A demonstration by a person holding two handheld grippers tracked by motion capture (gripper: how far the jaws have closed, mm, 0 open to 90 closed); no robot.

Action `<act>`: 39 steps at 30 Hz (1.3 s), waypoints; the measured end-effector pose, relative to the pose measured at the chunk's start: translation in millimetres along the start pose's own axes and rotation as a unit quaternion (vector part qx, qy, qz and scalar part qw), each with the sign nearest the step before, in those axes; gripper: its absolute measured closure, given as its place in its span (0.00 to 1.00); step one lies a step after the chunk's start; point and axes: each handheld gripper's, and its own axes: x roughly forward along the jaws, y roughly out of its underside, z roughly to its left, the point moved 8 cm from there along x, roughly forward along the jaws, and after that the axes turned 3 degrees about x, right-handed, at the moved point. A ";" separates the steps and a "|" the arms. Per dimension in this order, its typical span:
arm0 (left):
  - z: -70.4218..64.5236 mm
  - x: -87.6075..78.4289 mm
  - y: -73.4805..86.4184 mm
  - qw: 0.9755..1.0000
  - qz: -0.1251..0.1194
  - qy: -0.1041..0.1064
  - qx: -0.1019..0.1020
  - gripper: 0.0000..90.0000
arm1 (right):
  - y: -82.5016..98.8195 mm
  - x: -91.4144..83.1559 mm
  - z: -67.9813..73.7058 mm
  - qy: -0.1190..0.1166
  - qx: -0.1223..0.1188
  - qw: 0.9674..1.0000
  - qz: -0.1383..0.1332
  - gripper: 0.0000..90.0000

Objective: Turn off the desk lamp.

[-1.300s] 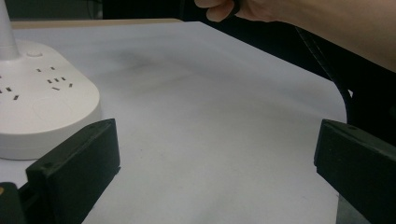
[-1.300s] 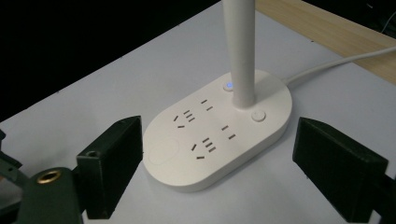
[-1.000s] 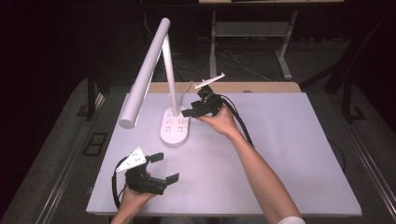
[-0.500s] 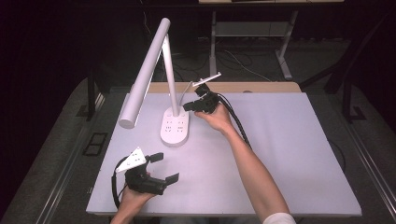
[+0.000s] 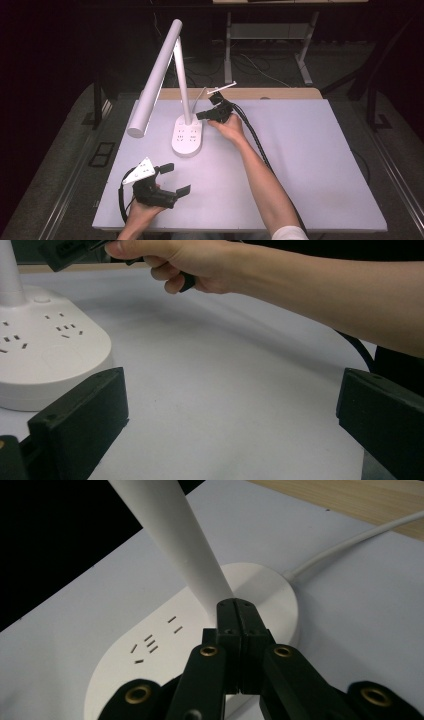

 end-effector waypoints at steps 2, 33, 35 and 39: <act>0.0 -0.4 -0.1 1.000 -0.001 0.000 0.000 0.00 | 1.3 4.3 -2.6 0.001 0.002 1.000 -0.001 1.00; -0.7 1.0 0.1 1.000 0.001 0.004 -0.001 0.00 | 9.8 31.0 -8.4 0.026 0.028 0.999 -0.006 1.00; -0.5 0.8 0.0 1.000 0.001 0.004 -0.001 0.00 | 9.8 30.3 -8.1 0.028 0.025 0.999 -0.003 1.00; -0.2 1.7 0.2 1.000 0.001 0.003 -0.002 0.00 | 9.2 28.5 -6.5 0.033 0.008 0.999 0.004 1.00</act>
